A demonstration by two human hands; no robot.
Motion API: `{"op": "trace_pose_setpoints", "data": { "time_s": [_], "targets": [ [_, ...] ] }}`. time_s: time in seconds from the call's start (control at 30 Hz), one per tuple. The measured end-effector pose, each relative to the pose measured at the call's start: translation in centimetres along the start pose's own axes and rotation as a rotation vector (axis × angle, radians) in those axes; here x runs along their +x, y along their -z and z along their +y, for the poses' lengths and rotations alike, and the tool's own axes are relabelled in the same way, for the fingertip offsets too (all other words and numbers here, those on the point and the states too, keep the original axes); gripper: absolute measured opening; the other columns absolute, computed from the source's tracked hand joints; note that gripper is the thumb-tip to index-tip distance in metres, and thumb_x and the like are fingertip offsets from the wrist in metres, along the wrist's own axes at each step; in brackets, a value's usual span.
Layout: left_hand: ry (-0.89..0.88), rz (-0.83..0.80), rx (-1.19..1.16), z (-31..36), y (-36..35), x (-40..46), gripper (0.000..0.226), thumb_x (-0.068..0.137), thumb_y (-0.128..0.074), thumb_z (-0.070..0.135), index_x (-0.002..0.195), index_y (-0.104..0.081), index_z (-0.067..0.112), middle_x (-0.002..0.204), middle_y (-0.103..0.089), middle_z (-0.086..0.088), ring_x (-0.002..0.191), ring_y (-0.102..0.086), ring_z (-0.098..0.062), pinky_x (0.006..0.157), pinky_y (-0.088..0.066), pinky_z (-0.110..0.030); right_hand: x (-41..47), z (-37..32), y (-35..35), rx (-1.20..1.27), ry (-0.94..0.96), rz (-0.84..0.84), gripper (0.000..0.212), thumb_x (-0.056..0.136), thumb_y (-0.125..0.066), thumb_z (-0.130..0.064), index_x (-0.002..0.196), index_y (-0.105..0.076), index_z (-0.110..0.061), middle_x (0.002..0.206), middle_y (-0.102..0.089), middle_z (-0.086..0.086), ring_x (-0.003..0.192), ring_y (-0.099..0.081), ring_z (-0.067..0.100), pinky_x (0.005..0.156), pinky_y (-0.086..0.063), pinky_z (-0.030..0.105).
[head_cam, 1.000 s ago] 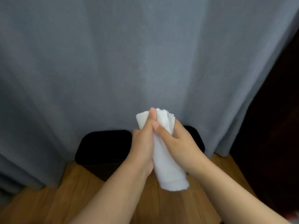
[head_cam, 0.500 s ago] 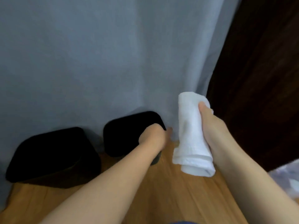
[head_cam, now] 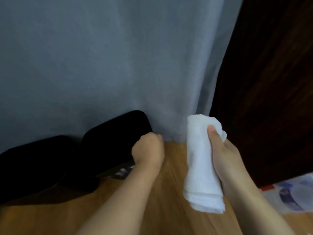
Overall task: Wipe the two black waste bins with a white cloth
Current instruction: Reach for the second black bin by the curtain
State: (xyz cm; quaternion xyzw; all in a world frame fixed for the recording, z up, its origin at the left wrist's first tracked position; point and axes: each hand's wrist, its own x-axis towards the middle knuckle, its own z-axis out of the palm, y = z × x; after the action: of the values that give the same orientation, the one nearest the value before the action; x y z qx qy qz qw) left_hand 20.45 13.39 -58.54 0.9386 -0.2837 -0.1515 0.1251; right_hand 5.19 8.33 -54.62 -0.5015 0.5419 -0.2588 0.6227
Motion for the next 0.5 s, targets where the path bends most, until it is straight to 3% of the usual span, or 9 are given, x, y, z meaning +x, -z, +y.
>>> {"op": "trace_pose_setpoints", "data": {
  "time_s": [0.1, 0.2, 0.27, 0.37, 0.43, 0.5],
  "targets": [
    [-0.014, 0.201, -0.013, -3.3, 1.6, -0.6, 0.054, 0.106, -0.028, 0.038, 0.090, -0.066, 0.004, 0.091, -0.071, -0.017, 0.086, -0.068, -0.036, 0.065, -0.048, -0.034, -0.3, 0.5, 0.2, -0.023, 0.002, -0.025, 0.038, 0.083, -0.046, -0.064, 0.095, -0.058, -0.030, 0.093, -0.068, 0.002, 0.084, -0.066, 0.019, 0.067, -0.052, 0.032],
    [-0.136, 0.329, -0.147, -6.6, 2.5, -1.4, 0.060, 0.100, -0.021, 0.047, 0.063, -0.048, 0.009, 0.062, -0.060, -0.013, 0.059, -0.060, -0.035, 0.052, -0.048, -0.038, -0.5, 0.8, 0.4, -0.071, 0.023, -0.045, 0.062, 0.070, -0.052, -0.068, 0.115, -0.059, -0.026, 0.103, -0.067, 0.002, 0.092, -0.065, 0.021, 0.078, -0.053, 0.038],
    [-0.183, 0.338, -0.371, -8.1, 2.9, -2.4, 0.055, 0.095, -0.023, 0.049, 0.055, -0.038, 0.015, 0.050, -0.045, -0.005, 0.046, -0.048, -0.023, 0.046, -0.037, -0.033, -0.8, 0.8, 0.3, -0.124, 0.110, -0.062, 0.051, 0.074, -0.055, -0.062, 0.113, -0.059, -0.029, 0.104, -0.066, -0.002, 0.094, -0.064, 0.017, 0.080, -0.051, 0.037],
    [-0.127, 0.311, -0.637, -9.2, 2.4, -4.0, 0.052, 0.098, -0.032, 0.042, 0.058, -0.049, 0.014, 0.053, -0.052, -0.002, 0.048, -0.051, -0.010, 0.047, -0.037, -0.023, -1.3, 1.3, 0.1, -0.255, 0.275, -0.133, 0.037, 0.082, -0.060, -0.059, 0.099, -0.062, -0.026, 0.094, -0.068, -0.002, 0.090, -0.065, 0.014, 0.071, -0.052, 0.028],
    [-0.084, 0.270, -0.749, -9.4, 1.4, -4.9, 0.045, 0.099, -0.036, 0.036, 0.063, -0.057, 0.019, 0.058, -0.060, 0.004, 0.058, -0.059, 0.000, 0.050, -0.040, -0.012, -1.6, 2.0, -0.3, -0.338, 0.376, -0.198, 0.044, 0.072, -0.052, -0.069, 0.101, -0.059, -0.037, 0.092, -0.067, -0.015, 0.086, -0.063, -0.004, 0.065, -0.045, 0.012],
    [-0.079, 0.229, -0.824, -9.6, 0.3, -5.7, 0.041, 0.095, -0.035, 0.042, 0.072, -0.064, 0.025, 0.066, -0.067, 0.006, 0.067, -0.063, 0.004, 0.058, -0.044, -0.009, -1.8, 2.6, -0.9, -0.444, 0.470, -0.198, 0.052, 0.069, -0.046, -0.072, 0.109, -0.055, -0.039, 0.090, -0.064, -0.023, 0.084, -0.058, -0.015, 0.063, -0.042, 0.007]
  ]
}}
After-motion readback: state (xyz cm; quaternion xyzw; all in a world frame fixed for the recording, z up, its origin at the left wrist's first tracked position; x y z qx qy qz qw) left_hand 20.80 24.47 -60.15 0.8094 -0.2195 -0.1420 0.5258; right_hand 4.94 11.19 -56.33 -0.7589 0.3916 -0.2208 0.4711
